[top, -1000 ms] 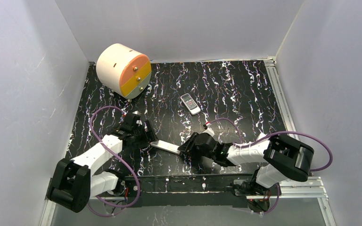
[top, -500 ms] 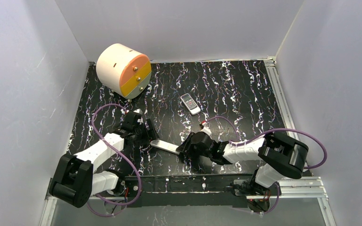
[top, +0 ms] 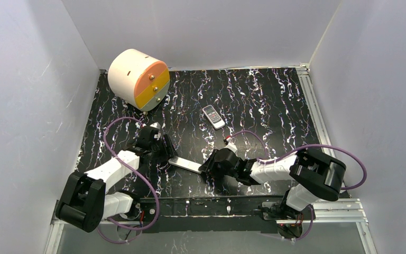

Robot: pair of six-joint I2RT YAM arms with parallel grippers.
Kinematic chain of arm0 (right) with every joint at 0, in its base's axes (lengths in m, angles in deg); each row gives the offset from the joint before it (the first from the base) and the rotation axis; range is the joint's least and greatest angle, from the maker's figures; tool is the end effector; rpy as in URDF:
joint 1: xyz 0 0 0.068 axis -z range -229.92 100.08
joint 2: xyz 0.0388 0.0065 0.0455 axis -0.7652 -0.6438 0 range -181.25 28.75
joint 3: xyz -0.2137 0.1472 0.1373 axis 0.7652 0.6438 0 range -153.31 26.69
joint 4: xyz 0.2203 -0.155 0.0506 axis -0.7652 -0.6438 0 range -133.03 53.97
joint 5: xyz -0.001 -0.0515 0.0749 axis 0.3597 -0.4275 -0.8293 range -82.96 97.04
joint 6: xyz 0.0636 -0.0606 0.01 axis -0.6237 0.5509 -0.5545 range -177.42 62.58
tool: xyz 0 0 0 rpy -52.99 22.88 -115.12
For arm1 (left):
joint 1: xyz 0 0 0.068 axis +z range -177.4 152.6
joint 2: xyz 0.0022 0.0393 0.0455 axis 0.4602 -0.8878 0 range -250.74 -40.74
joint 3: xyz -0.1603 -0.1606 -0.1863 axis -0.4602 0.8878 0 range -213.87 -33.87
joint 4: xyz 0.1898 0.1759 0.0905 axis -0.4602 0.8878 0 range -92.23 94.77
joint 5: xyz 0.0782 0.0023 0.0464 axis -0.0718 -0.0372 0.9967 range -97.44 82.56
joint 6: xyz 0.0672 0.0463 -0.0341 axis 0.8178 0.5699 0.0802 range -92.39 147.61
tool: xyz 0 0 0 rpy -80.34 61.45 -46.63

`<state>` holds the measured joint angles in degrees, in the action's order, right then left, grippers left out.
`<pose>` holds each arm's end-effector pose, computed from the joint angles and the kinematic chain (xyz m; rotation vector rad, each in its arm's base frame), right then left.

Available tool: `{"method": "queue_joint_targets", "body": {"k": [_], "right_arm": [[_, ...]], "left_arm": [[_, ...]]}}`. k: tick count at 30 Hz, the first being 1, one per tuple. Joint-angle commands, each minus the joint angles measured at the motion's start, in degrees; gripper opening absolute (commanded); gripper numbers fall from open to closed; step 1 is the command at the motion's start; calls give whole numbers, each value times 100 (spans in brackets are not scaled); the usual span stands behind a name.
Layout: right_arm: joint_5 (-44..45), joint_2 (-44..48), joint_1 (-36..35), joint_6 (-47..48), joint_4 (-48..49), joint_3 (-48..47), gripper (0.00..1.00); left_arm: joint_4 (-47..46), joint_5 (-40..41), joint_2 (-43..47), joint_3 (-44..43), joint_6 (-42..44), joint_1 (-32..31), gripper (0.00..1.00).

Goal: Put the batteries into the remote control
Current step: Load the battery cover into the remote control.

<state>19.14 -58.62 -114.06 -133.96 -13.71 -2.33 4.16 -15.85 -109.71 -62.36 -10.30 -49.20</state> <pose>0.1525 0.2767 0.1213 0.3920 2.3967 1.0761 0.2343 -0.1061 0.1470 -0.2763 2.4675 -0.6465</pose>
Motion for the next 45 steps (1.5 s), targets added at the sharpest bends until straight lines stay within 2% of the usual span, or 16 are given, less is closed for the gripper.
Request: {"method": "queue_joint_targets", "body": {"k": [1,11,16,27,33,39,45], "right_arm": [[196,-21,19,165,-378,54,38],[214,70,34,209,-501,41,27],[288,119,46,303,-874,-109,26],[-44,-359,73,413,-1048,-619,28],[-117,-648,73,458,-1256,-945,34],[-33,-762,64,513,-1472,-1120,43],[24,-1097,20,701,-1845,-1474,44]], "left_arm": [[177,-89,184,226,26,-4,55],[177,-211,85,210,21,-71,52],[226,-184,95,199,29,-79,52],[121,-391,33,289,-30,-117,51],[117,-381,67,335,-28,-115,50],[92,-395,29,325,-28,-114,50],[34,-440,-2,361,-41,-128,50]]}}
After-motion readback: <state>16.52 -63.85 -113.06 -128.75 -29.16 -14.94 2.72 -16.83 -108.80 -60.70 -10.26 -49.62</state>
